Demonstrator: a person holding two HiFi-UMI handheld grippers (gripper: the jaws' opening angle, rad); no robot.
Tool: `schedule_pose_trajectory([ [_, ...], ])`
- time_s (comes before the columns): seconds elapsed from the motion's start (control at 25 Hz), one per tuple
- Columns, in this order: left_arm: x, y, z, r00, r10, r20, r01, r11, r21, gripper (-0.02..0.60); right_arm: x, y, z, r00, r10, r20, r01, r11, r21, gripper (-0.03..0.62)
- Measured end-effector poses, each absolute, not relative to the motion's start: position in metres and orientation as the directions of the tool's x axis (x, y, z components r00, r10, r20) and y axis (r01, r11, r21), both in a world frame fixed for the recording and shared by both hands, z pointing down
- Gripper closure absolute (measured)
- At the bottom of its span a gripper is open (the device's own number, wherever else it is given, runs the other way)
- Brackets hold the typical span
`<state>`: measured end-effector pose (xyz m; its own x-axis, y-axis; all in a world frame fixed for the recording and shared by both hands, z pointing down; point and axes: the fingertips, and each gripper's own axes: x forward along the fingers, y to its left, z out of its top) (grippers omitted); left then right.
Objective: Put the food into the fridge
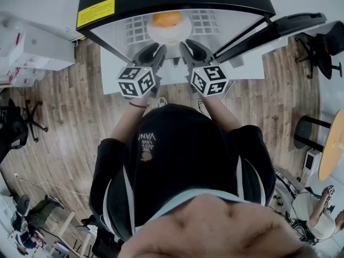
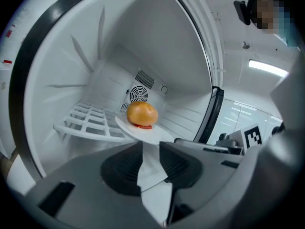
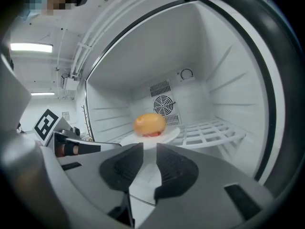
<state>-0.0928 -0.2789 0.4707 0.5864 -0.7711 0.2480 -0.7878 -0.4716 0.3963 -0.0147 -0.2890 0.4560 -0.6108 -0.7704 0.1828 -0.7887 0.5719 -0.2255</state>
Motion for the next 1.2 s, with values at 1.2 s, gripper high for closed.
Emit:
schedule_pose_trajectory([
  [1.2,-0.095,-0.295,0.470,0.578,-0.776,0.250,-0.793,-0.463,0.396,0.469,-0.016,-0.309,0.453,-0.613,-0.771,0.171,-0.786,0.572,-0.236,0.500],
])
